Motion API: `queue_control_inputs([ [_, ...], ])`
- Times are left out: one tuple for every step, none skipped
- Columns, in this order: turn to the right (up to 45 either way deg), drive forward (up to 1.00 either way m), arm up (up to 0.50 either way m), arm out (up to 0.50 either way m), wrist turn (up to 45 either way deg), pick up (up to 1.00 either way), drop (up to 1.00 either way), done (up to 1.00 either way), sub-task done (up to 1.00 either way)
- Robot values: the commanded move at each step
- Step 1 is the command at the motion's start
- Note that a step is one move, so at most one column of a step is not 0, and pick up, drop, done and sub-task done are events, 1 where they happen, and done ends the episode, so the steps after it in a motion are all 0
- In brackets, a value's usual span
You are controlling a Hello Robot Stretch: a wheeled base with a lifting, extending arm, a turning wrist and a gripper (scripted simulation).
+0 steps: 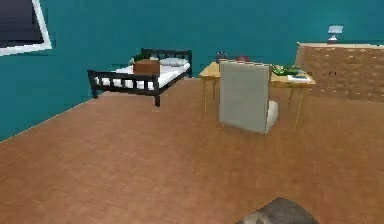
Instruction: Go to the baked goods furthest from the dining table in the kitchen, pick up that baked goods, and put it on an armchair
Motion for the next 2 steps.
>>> queue_control_inputs([
  [-27.0, 0.0, 0.0, 0.0, 0.0, 0.0, 0.0, 0.0, 0.0],
  [0.0, 0.5, 0.0, 0.0, 0.0, 0.0, 0.0, 0.0, 0.0],
])
